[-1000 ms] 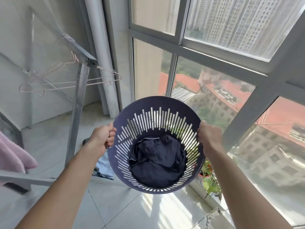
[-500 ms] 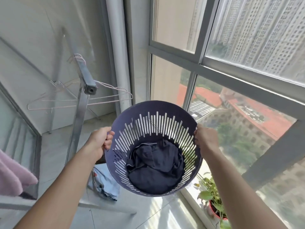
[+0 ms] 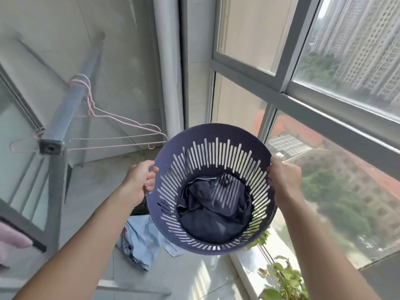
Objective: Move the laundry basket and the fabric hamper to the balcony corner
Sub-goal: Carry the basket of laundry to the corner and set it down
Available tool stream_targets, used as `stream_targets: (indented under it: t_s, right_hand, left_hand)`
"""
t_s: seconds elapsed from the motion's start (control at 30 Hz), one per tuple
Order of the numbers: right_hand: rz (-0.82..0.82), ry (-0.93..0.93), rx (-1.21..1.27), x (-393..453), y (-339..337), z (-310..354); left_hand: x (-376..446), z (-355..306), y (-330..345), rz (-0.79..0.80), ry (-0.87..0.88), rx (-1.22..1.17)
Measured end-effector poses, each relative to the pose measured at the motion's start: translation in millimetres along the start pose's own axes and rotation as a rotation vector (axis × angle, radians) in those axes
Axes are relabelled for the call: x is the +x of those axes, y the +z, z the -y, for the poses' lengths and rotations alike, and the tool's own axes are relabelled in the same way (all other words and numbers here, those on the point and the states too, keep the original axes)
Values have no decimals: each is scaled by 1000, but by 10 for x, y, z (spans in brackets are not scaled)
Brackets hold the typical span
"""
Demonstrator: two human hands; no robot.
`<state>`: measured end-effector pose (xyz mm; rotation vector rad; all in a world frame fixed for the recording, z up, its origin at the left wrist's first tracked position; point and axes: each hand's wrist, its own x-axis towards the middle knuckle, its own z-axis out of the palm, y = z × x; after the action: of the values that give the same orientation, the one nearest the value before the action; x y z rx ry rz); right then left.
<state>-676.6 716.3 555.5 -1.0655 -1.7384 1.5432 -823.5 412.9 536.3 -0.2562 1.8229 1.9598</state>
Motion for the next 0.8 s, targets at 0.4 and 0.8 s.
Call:
stream_targets:
  t_s: [0.4, 0.8]
  right_hand:
    - [21, 121, -60, 867, 648, -144]
    - [72, 75, -267, 1595, 1505, 157]
  left_hand:
    - [1042, -193, 187, -23, -81, 20]
    - [1587, -242, 60, -18, -75, -63]
